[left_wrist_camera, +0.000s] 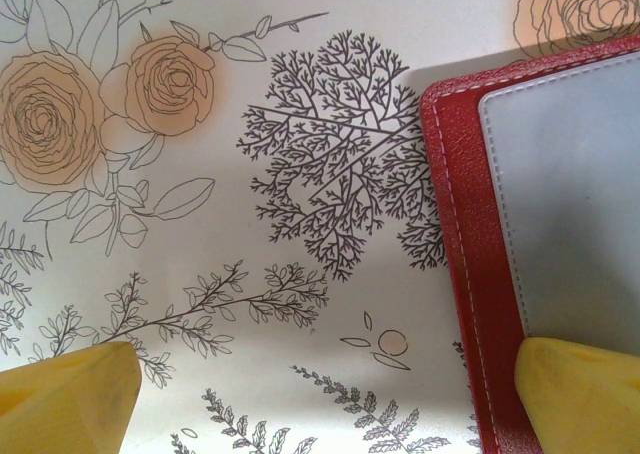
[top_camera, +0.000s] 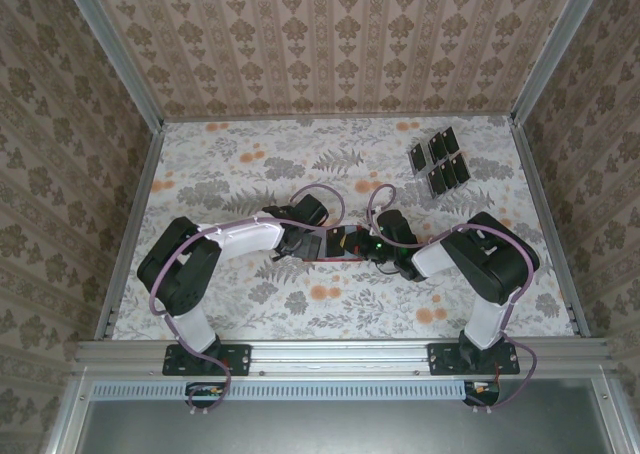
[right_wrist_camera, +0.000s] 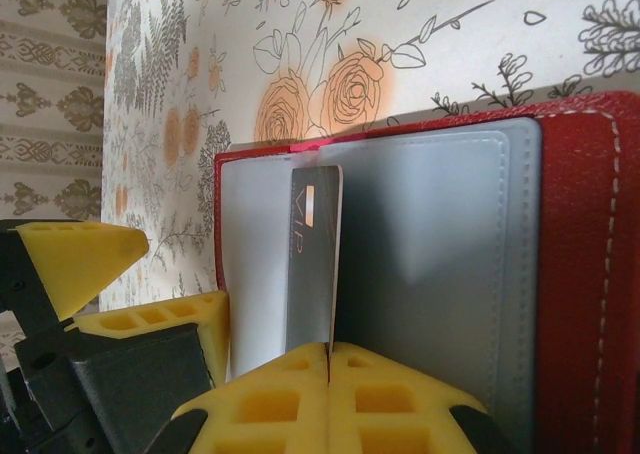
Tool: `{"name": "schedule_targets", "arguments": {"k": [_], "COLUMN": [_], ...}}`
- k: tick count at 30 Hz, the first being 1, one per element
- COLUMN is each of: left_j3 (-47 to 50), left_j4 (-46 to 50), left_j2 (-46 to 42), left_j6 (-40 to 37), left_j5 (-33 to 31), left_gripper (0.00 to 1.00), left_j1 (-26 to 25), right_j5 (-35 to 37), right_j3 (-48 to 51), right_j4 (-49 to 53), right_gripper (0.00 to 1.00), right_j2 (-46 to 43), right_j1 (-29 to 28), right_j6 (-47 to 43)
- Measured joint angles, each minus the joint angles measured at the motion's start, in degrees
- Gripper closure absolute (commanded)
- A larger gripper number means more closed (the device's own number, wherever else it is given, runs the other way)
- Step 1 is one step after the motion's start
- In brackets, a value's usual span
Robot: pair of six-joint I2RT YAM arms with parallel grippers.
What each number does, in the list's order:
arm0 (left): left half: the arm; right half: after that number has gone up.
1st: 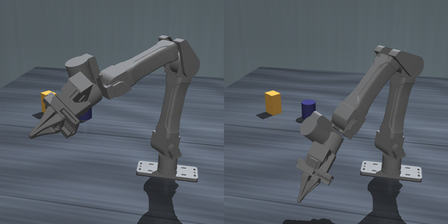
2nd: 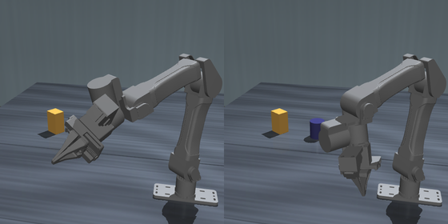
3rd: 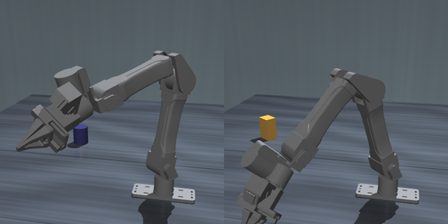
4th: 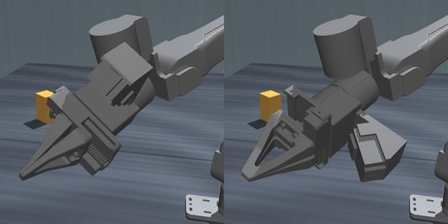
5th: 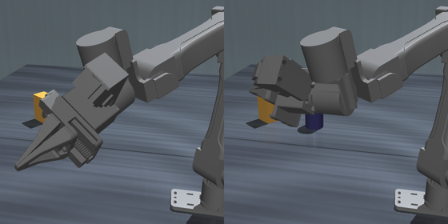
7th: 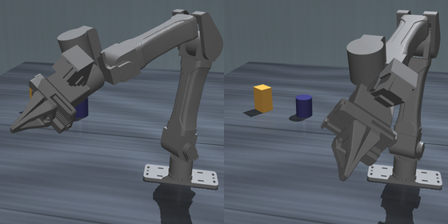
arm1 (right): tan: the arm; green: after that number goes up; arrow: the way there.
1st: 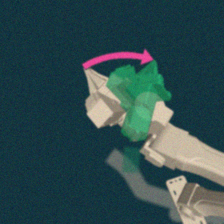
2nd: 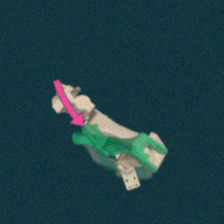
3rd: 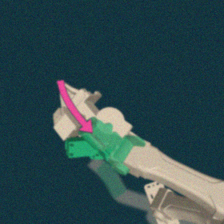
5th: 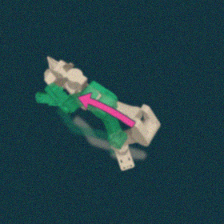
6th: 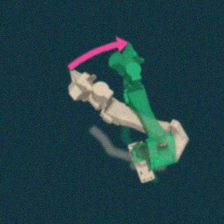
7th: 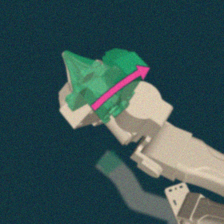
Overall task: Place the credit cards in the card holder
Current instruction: Insert the credit card into the card slot.
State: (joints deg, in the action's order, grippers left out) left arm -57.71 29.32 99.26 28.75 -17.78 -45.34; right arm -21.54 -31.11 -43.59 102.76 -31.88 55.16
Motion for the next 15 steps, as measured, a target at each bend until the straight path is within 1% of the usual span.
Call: {"name": "schedule_targets", "arguments": {"k": [15], "left_j3": [0.0], "left_j4": [0.0], "left_j2": [0.02], "left_j6": [0.0], "left_j5": [0.0], "left_gripper": [0.0], "left_j1": [0.0], "right_j5": [-1.73], "right_j3": [-1.57], "right_j4": [-1.05], "right_gripper": [1.0], "right_j2": [2.12], "right_j1": [-0.24], "right_j6": [0.81]}}
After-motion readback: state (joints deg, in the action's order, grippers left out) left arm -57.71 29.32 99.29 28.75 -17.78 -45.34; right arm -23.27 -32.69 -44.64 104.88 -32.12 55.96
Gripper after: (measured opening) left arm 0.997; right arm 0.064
